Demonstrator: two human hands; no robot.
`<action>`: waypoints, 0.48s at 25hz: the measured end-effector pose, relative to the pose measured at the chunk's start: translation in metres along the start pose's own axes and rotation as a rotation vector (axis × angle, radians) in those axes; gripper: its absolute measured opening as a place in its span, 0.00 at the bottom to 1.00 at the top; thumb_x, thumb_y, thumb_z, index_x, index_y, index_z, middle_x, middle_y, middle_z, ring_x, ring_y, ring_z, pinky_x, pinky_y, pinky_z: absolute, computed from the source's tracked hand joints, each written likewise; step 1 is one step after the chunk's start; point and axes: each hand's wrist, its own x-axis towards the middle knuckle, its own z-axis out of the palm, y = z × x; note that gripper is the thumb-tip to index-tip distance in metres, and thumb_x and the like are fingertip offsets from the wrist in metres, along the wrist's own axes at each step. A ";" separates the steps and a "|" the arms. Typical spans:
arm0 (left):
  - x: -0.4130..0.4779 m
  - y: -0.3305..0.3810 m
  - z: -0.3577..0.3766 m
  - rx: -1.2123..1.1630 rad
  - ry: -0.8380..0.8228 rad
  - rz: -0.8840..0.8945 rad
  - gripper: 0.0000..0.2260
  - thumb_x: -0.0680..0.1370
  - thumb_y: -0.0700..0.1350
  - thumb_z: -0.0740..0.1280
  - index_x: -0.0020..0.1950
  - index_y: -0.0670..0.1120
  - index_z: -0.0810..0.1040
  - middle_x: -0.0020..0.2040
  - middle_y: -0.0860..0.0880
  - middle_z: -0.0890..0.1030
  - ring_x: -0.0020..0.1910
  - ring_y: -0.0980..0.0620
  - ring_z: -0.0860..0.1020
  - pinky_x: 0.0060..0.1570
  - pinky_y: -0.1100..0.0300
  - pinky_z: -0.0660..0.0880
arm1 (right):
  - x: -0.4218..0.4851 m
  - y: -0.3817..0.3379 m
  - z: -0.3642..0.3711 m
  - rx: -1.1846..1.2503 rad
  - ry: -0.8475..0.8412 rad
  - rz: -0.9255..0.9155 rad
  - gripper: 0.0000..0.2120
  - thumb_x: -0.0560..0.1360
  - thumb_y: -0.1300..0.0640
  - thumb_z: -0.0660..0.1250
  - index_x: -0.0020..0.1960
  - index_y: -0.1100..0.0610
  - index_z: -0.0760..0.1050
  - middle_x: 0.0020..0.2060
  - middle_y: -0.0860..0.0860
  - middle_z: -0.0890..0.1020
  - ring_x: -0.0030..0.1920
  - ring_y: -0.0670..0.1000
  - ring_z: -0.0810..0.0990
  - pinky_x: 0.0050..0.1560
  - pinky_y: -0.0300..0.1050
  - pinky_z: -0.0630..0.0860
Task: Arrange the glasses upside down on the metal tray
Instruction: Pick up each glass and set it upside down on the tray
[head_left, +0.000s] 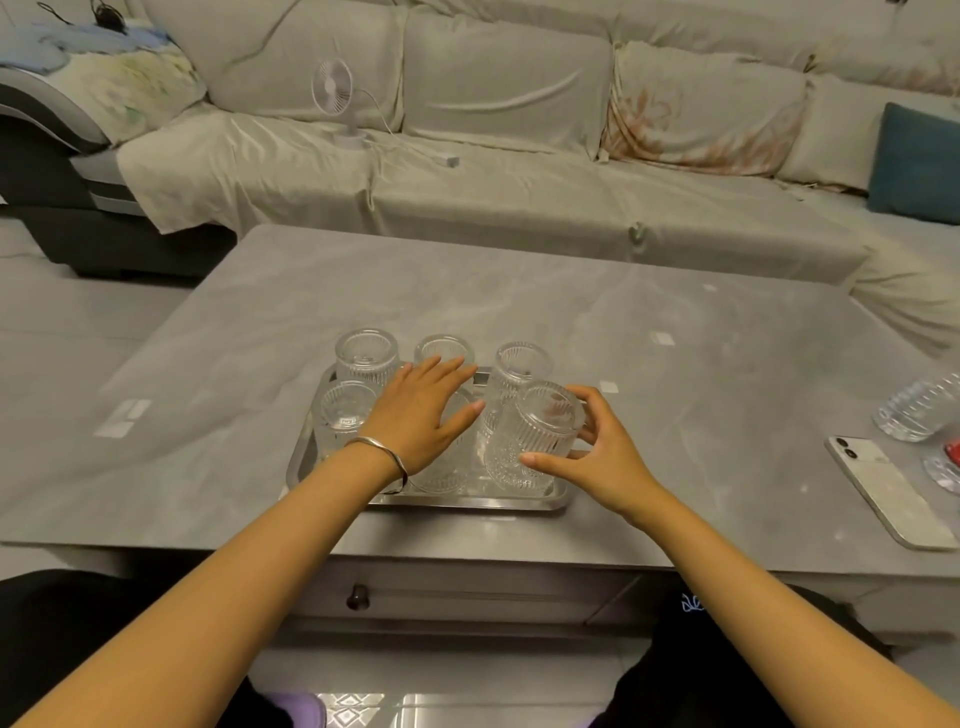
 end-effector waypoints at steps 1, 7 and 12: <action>0.000 0.000 0.000 0.011 0.000 0.001 0.28 0.76 0.61 0.51 0.73 0.51 0.59 0.76 0.49 0.60 0.76 0.49 0.54 0.74 0.51 0.51 | 0.002 0.002 0.002 -0.006 0.003 0.000 0.37 0.59 0.54 0.81 0.63 0.48 0.66 0.62 0.46 0.75 0.60 0.47 0.75 0.54 0.43 0.79; 0.001 0.001 0.000 0.022 0.003 -0.006 0.26 0.78 0.58 0.53 0.74 0.49 0.59 0.76 0.49 0.59 0.76 0.50 0.53 0.73 0.53 0.52 | 0.011 0.012 0.008 -0.025 -0.006 0.011 0.39 0.58 0.53 0.81 0.64 0.48 0.66 0.63 0.48 0.74 0.62 0.51 0.75 0.59 0.51 0.77; 0.001 0.001 -0.001 0.012 0.006 -0.005 0.27 0.78 0.58 0.54 0.74 0.48 0.58 0.76 0.49 0.59 0.76 0.50 0.53 0.73 0.53 0.52 | 0.013 0.017 0.012 -0.013 -0.014 0.010 0.39 0.59 0.54 0.80 0.64 0.48 0.66 0.63 0.48 0.74 0.62 0.50 0.74 0.60 0.49 0.76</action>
